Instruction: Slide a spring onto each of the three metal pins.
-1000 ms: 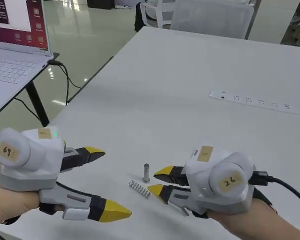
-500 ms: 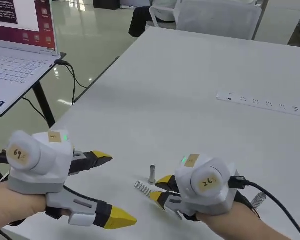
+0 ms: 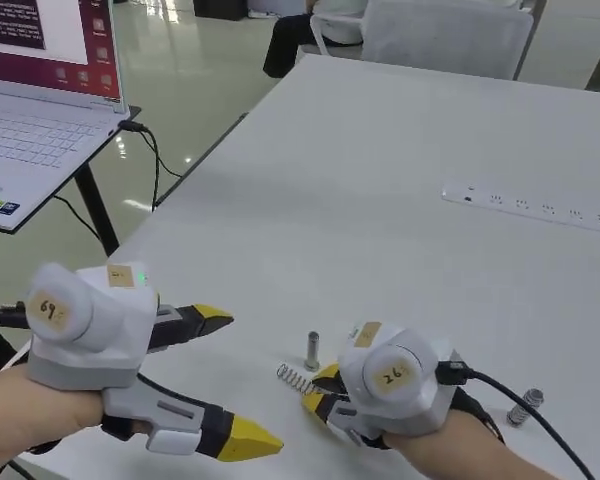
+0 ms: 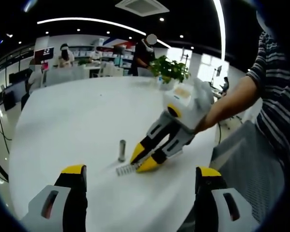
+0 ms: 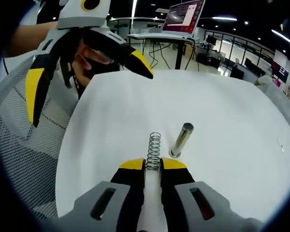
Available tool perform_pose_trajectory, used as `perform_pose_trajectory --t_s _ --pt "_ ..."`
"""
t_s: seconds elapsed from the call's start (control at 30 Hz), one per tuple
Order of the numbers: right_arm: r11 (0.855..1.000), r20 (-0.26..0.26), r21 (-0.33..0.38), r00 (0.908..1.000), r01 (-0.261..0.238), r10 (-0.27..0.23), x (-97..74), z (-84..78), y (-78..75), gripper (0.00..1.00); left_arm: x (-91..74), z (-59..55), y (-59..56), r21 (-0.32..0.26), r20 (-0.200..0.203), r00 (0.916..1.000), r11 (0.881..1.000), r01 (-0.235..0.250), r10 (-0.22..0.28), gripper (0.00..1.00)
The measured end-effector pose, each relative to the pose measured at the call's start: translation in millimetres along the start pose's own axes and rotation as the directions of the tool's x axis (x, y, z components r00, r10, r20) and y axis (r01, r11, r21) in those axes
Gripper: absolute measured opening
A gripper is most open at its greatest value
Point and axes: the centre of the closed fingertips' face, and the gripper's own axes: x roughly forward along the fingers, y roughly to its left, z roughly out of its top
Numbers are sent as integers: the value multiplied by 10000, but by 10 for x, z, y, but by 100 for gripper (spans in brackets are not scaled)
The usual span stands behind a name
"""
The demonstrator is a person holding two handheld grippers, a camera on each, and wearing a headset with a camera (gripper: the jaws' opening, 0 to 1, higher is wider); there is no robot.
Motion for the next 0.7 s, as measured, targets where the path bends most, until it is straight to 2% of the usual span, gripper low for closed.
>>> perform_pose_trajectory --t_s 0.1,0.3,0.47,0.7 --pt "9995 101 317 9999 -53 50 7 1 5 8 5 -17 -10 -35 -46 10000 10000 7 -7 90" --pt "9992 135 395 9999 -57 52 -38 -27 -15 8 22 -28 -36 -50 -88 9999 10000 63 -63 90" --pt "9973 402 711 9991 -180 151 -116 5 -17 7 42 -28 -55 -47 -119 9999 9999 120 -121 89" --pt "9984 591 476 9978 -318 290 -311 55 36 7 62 -23 -76 -54 -162 9998 9999 147 -148 89"
